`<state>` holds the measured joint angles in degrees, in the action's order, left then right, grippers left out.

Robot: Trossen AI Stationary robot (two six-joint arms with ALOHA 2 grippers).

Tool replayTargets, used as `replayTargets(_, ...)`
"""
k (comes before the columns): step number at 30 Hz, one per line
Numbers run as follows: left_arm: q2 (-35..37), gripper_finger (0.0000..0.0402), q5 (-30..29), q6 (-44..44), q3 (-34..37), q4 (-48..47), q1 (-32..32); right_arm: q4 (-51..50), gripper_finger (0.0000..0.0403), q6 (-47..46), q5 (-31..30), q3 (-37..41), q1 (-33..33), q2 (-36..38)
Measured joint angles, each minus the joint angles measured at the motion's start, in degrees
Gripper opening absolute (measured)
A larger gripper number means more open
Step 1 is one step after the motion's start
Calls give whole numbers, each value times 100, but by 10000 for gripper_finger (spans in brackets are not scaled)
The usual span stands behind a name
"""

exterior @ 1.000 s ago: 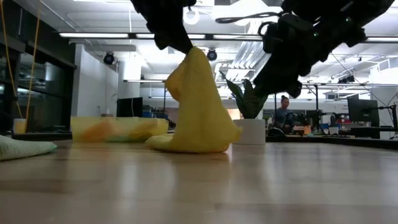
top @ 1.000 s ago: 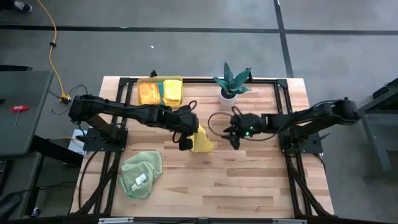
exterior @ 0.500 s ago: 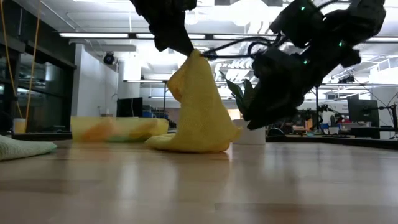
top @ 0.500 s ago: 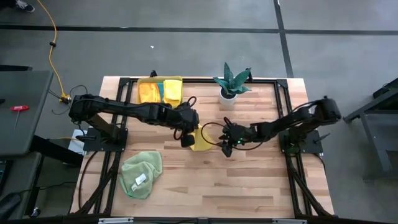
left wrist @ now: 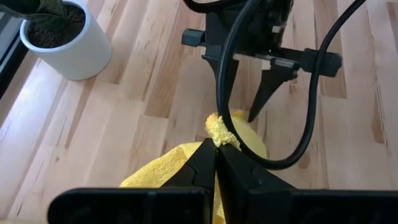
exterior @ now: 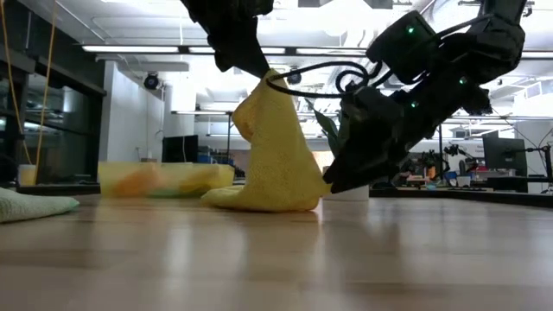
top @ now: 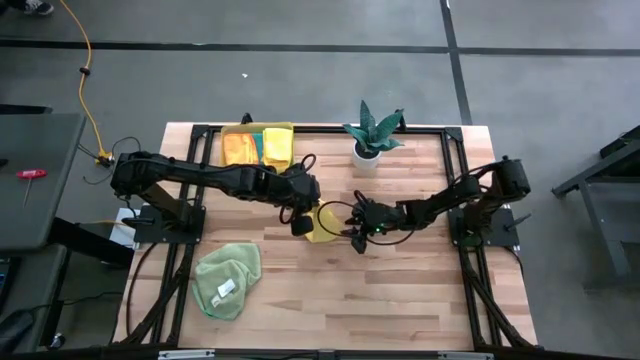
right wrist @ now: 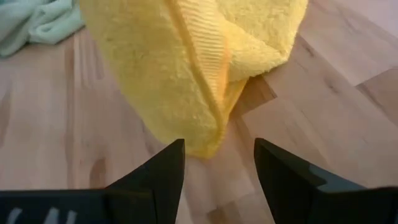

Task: Fold microfiber towels
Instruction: Fold the yellow microfiber cloth

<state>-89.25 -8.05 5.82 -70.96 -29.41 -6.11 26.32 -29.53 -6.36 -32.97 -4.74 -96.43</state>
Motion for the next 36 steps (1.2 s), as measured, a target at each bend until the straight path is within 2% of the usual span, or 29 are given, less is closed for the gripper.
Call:
replayTargets(8,0,0,-2,-4,0,50,-2,216,185,289,448,0,22,-36)
replayTargets(14,0,0,-2,-90,0,107,-2,240,166,261,290,2,60,-42)
replayTargets(32,0,0,-39,-103,0,328,-4,351,10,-56,399,2,99,-42)
replayTargets(36,0,0,-280,-175,0,292,0,302,2,-364,507,2,97,23)
